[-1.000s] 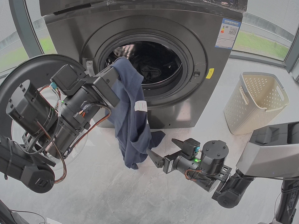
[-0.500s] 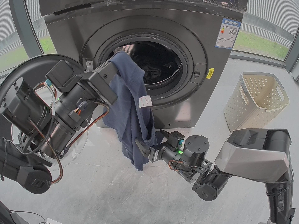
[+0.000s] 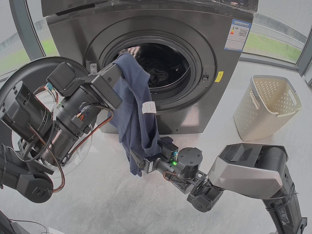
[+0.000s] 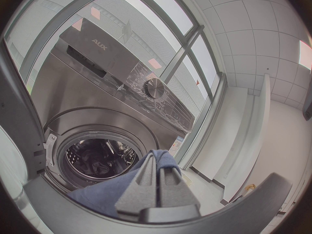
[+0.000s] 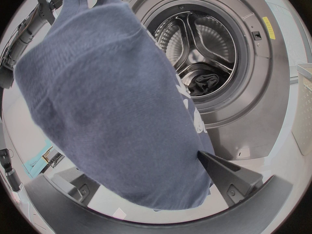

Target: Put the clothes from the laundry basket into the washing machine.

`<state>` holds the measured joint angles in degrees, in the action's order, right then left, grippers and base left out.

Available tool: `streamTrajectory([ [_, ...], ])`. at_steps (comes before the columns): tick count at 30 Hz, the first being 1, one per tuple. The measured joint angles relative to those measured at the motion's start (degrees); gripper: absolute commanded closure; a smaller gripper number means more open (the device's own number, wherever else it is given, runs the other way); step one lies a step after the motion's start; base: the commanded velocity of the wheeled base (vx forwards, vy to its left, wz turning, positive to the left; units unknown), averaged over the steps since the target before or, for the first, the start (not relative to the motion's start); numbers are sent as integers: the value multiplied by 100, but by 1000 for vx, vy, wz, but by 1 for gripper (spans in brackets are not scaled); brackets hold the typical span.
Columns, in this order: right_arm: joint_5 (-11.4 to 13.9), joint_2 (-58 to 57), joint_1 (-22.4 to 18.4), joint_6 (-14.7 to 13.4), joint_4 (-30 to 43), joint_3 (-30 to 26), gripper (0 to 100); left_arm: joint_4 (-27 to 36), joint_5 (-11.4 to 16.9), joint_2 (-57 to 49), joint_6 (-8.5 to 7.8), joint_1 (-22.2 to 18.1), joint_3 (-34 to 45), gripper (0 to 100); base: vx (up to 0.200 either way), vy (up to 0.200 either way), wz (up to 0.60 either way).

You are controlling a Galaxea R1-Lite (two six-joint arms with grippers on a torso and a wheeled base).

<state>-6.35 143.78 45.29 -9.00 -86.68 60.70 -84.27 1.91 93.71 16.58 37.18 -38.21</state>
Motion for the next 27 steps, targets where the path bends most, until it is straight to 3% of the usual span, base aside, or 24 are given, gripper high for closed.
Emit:
streamTrajectory([
  [16, -95, 606, -50, -20, 174, 1152, 0, -6, -9, 15, 2, 9, -7, 100, 0, 0, 0],
  [17, -95, 630, -91, -22, 185, 1185, 100, -6, -6, 12, 2, 11, -10, 100, 0, 0, 0],
  [27, -101, 733, -389, -55, 108, 1231, 100, 0, -2, -24, 9, -22, -38, 100, 0, 0, 0],
])
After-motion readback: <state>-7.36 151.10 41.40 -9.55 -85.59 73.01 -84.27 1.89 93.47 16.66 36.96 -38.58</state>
